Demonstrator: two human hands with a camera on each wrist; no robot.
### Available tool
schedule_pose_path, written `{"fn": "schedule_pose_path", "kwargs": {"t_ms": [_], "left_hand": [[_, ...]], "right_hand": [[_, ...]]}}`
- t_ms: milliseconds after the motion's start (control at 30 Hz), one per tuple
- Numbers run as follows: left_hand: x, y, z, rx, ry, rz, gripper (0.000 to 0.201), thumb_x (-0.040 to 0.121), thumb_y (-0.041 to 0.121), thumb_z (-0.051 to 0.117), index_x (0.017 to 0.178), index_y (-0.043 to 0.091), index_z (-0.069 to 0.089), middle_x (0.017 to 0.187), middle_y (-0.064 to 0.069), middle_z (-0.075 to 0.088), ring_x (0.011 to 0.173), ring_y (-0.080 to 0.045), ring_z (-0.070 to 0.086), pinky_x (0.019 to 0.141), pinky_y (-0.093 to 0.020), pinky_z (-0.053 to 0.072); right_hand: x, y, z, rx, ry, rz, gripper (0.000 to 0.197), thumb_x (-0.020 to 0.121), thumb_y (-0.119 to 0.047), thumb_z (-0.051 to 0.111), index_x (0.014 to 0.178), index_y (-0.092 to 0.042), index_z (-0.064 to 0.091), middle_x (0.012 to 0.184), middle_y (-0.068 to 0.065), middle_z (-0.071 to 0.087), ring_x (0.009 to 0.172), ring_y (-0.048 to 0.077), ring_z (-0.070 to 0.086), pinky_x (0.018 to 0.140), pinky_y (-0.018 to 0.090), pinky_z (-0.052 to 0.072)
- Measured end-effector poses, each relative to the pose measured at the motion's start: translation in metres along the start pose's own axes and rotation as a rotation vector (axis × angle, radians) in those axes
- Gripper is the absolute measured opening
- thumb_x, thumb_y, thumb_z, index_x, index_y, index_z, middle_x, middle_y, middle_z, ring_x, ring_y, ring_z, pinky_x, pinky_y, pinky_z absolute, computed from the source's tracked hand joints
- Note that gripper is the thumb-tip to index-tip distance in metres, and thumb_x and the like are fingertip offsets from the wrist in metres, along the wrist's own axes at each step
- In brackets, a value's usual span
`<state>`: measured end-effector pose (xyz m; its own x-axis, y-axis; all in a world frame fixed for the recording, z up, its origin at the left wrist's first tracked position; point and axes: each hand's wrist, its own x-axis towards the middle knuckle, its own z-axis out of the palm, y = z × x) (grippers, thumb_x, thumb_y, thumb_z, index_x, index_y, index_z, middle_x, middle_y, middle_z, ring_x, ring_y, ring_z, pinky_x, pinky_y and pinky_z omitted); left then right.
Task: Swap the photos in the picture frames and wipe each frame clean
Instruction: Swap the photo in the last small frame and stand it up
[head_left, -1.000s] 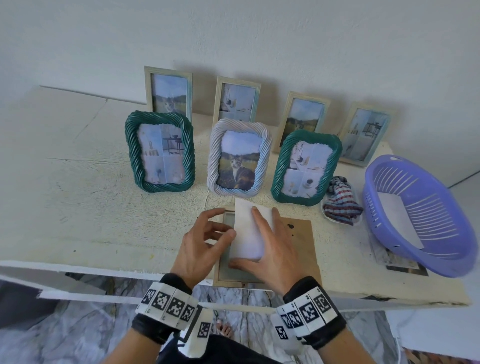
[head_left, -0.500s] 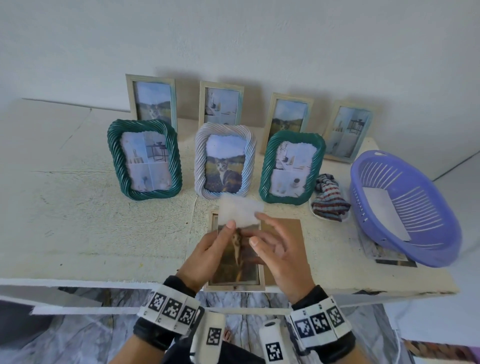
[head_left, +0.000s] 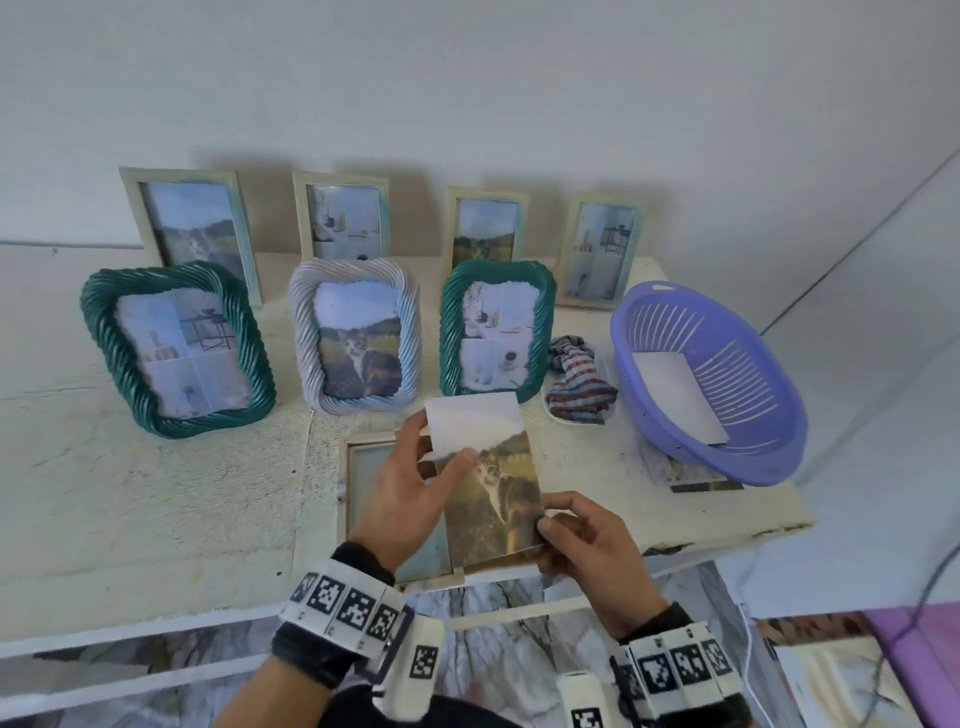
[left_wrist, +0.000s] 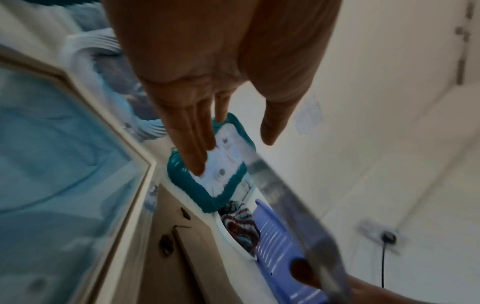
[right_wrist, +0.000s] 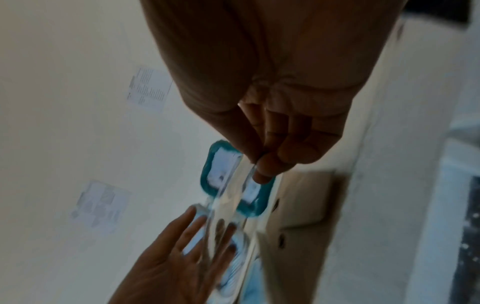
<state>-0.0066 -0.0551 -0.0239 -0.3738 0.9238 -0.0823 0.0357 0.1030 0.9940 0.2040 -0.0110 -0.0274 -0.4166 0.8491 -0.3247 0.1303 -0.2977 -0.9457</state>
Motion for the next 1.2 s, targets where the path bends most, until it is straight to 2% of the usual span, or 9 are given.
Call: {"fn": "schedule_pose_path", "kwargs": {"t_ms": [133, 300, 633, 733, 900, 967, 1067, 1133, 1200], "left_hand": [[0.023, 0.012, 0.025, 0.383, 0.008, 0.123, 0.07, 0.085, 0.034, 0.068, 0.144, 0.03, 0.031, 0.136, 0.004, 0.044, 0.122, -0.011, 0.047, 0.096, -0.036, 0.047], [0.056, 0.031, 0.078, 0.602, -0.224, 0.366, 0.048, 0.089, 0.029, 0.064, 0.134, 0.021, 0.05, 0.137, -0.001, 0.042, 0.127, -0.019, 0.042, 0.106, -0.037, 0.039], [0.101, 0.041, 0.171, 1.039, -0.474, 0.598, 0.038, 0.093, 0.032, 0.058, 0.129, 0.023, 0.054, 0.15, -0.01, 0.03, 0.136, -0.031, 0.028, 0.107, -0.047, 0.034], [0.109, 0.043, 0.176, 1.018, -0.421, 0.636, 0.027, 0.093, 0.035, 0.057, 0.117, 0.022, 0.062, 0.144, -0.01, 0.039, 0.129, -0.033, 0.034, 0.1, -0.049, 0.038], [0.122, 0.06, 0.177, 0.874, -0.393, 0.57, 0.03, 0.093, 0.038, 0.058, 0.12, 0.025, 0.062, 0.143, -0.006, 0.042, 0.128, -0.029, 0.035, 0.099, -0.043, 0.038], [0.126, 0.067, 0.177, 0.874, -0.399, 0.55, 0.03, 0.094, 0.039, 0.057, 0.121, 0.026, 0.062, 0.142, -0.006, 0.043, 0.129, -0.028, 0.035, 0.1, -0.043, 0.036], [0.127, 0.069, 0.178, 0.907, -0.414, 0.554, 0.03, 0.093, 0.04, 0.058, 0.12, 0.028, 0.062, 0.143, -0.004, 0.043, 0.128, -0.028, 0.036, 0.101, -0.044, 0.038], [0.123, 0.064, 0.178, 0.941, -0.409, 0.567, 0.03, 0.092, 0.04, 0.059, 0.119, 0.029, 0.062, 0.144, -0.003, 0.043, 0.128, -0.028, 0.038, 0.101, -0.045, 0.041], [0.119, 0.057, 0.179, 0.951, -0.393, 0.579, 0.029, 0.091, 0.04, 0.06, 0.118, 0.029, 0.062, 0.144, -0.003, 0.043, 0.129, -0.028, 0.038, 0.1, -0.045, 0.042]], "right_hand": [[-0.016, 0.012, -0.049, -0.037, 0.179, -0.004, 0.017, 0.093, 0.005, 0.052, 0.101, -0.003, 0.065, 0.062, 0.018, 0.062, 0.051, 0.021, 0.052, 0.05, 0.027, 0.043], [-0.028, 0.028, -0.099, -0.052, 0.361, 0.033, 0.021, 0.093, 0.006, 0.052, 0.097, -0.005, 0.069, 0.065, 0.021, 0.063, 0.058, 0.026, 0.051, 0.052, 0.032, 0.041], [-0.026, 0.035, -0.141, -0.08, 0.459, 0.074, 0.017, 0.093, 0.005, 0.053, 0.095, -0.003, 0.069, 0.06, 0.018, 0.063, 0.054, 0.023, 0.049, 0.055, 0.032, 0.04], [-0.026, 0.033, -0.152, -0.092, 0.483, 0.08, 0.019, 0.093, 0.006, 0.052, 0.093, -0.002, 0.069, 0.058, 0.016, 0.061, 0.052, 0.022, 0.049, 0.05, 0.03, 0.039], [-0.012, 0.018, -0.176, -0.185, 0.53, 0.073, 0.016, 0.093, 0.007, 0.051, 0.094, 0.003, 0.066, 0.054, 0.01, 0.061, 0.042, 0.012, 0.048, 0.043, 0.023, 0.041], [0.008, 0.013, -0.189, -0.316, 0.565, 0.059, 0.014, 0.091, 0.005, 0.053, 0.096, 0.004, 0.066, 0.052, 0.008, 0.061, 0.042, 0.013, 0.05, 0.047, 0.026, 0.044], [0.039, 0.004, -0.207, -0.55, 0.588, 0.067, 0.017, 0.089, -0.005, 0.056, 0.101, -0.002, 0.068, 0.059, 0.008, 0.066, 0.058, 0.025, 0.061, 0.065, 0.037, 0.051], [0.051, -0.001, -0.212, -0.695, 0.599, 0.116, 0.016, 0.087, -0.014, 0.056, 0.098, -0.01, 0.068, 0.076, 0.012, 0.071, 0.078, 0.032, 0.064, 0.073, 0.034, 0.049], [0.055, -0.006, -0.212, -0.771, 0.613, 0.154, 0.009, 0.087, -0.018, 0.056, 0.088, -0.014, 0.064, 0.087, 0.013, 0.071, 0.088, 0.034, 0.062, 0.071, 0.029, 0.042]]}}
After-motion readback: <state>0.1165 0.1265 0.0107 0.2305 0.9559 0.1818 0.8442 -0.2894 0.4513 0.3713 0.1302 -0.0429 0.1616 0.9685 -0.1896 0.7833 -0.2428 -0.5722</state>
